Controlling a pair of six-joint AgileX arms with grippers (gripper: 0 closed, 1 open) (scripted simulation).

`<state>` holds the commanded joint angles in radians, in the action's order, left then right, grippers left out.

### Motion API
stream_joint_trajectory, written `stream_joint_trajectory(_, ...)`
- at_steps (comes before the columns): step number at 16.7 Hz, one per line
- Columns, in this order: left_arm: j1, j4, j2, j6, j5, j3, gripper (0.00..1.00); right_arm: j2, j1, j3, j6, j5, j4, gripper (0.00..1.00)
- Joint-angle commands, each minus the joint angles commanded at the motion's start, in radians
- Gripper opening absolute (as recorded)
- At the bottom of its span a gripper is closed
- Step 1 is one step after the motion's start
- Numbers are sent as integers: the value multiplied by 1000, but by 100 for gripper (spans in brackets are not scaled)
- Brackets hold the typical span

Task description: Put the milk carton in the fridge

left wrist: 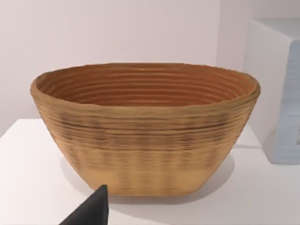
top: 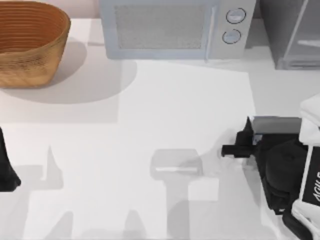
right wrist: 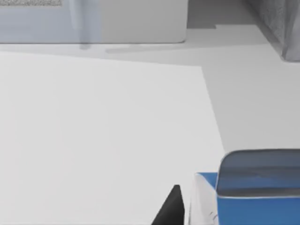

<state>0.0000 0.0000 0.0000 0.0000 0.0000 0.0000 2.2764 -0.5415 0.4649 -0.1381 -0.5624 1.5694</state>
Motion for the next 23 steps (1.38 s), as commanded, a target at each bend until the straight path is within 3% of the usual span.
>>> stream_joint_trajectory(6,0,0,0,0,0,0,100,-69,-1,6,2,1,-69,0)
stream_joint_trajectory(17,0,0,0,0,0,0,100,-688,-2,63,1,8,-764,0)
stream_joint_trajectory(23,0,0,0,0,0,0,100,-787,-3,75,-3,10,-863,0)
